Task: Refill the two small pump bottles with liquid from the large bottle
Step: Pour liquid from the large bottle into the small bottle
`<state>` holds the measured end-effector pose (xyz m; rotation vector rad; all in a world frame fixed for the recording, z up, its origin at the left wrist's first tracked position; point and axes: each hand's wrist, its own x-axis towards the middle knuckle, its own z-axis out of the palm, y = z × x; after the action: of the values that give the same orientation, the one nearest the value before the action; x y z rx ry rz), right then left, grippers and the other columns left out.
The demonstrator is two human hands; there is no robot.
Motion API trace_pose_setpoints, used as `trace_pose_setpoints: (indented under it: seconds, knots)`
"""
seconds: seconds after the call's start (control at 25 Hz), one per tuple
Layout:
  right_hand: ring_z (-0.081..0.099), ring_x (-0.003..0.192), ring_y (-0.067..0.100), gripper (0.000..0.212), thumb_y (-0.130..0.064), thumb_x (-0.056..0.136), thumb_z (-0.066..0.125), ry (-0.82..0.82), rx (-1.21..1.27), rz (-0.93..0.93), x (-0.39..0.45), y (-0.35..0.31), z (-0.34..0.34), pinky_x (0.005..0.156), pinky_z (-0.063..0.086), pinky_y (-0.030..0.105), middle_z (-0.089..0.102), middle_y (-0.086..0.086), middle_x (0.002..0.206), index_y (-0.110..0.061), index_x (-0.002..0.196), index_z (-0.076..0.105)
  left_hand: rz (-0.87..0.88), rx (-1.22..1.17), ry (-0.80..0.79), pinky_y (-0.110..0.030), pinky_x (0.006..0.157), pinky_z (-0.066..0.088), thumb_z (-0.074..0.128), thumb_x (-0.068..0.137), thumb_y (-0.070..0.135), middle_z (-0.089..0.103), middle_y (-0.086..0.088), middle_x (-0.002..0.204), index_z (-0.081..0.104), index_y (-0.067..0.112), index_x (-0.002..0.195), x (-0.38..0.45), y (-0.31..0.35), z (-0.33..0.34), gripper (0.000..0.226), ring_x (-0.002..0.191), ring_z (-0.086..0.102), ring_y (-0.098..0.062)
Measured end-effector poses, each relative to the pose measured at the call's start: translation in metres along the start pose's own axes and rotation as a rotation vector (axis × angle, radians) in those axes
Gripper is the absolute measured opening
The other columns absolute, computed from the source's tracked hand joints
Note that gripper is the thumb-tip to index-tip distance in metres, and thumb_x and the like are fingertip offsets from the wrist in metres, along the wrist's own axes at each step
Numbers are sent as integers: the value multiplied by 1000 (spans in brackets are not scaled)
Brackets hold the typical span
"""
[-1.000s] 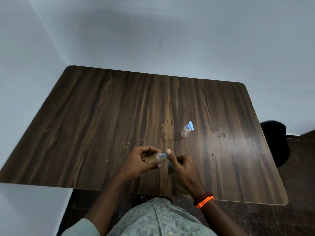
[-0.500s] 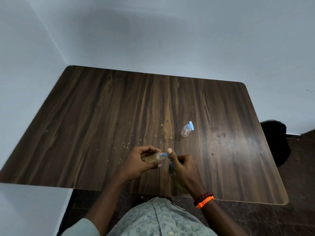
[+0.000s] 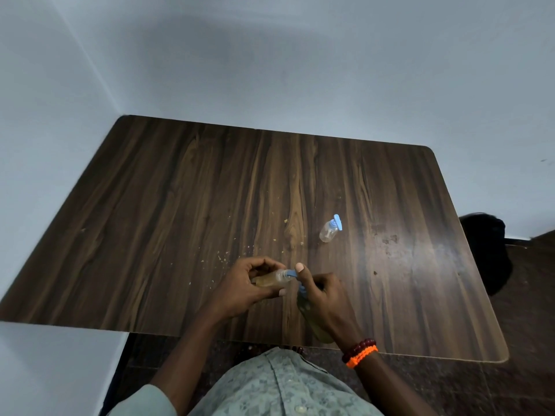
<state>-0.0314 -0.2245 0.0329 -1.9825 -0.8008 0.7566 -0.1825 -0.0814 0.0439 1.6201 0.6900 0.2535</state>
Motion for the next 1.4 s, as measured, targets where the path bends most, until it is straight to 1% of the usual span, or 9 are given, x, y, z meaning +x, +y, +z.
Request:
trace_pose_setpoints:
  seconds: [0.16,0.4,0.6,0.76,0.92,1.0,1.08,1.2,1.4]
  knots:
    - [49,47,11,83,-77,84,45,7,-52,33,0,2,2,50,36,23,57,0,49,-2,60,68,-17,5,-10,-18,82,58,92,76,11,80,8,106,78,23,107,0,0,3,36,100,74,-3]
    - [51,42,8,92,-82,82,43,2,27,5,0,-3,0,48,39,14,58,2,46,3,60,69,1,-30,0,-25,88,61,93,75,16,80,3,107,79,23,107,1,2,1,36,103,75,-10]
    - [45,49,12,82,-76,83,42,23,-57,10,2,2,2,51,34,26,50,-1,45,-3,56,67,-16,-12,-12,-28,89,61,93,75,14,80,5,108,79,25,107,1,-1,2,36,103,75,-9]
    - [51,53,17,94,-86,84,39,11,-71,-3,4,7,3,58,40,29,59,16,53,-1,58,67,-13,-19,-18,-38,95,62,93,76,21,79,2,110,78,27,108,2,-1,1,36,107,74,-14]
    - [48,47,13,93,-84,85,40,-2,-46,-20,3,5,2,53,40,28,58,18,51,1,58,68,-9,-20,-13,-31,92,61,93,76,18,80,2,110,78,24,108,1,0,1,36,106,74,-12]
    - [44,43,9,86,-78,85,43,2,-53,-10,3,9,3,50,36,22,52,8,45,1,59,68,-11,-6,-23,-28,89,60,93,76,14,80,3,108,79,23,107,1,0,2,36,104,75,-9]
    - [51,48,13,86,-82,85,43,10,-47,12,4,10,4,50,38,21,59,2,52,-3,62,69,-12,-1,-24,-28,90,60,93,75,15,80,4,107,79,24,107,1,-1,3,36,104,75,-9]
    - [60,54,28,89,-87,85,42,15,-17,11,4,11,2,53,45,25,66,9,56,-6,62,70,-3,-11,-19,-34,94,61,93,76,19,80,3,109,78,25,109,1,-1,2,36,107,74,-13]
    - [54,58,25,84,-85,83,43,15,-58,14,4,14,3,59,38,27,60,7,55,-10,58,69,0,-5,-16,-29,92,60,93,75,14,81,1,108,79,22,107,1,-2,3,36,105,75,-12]
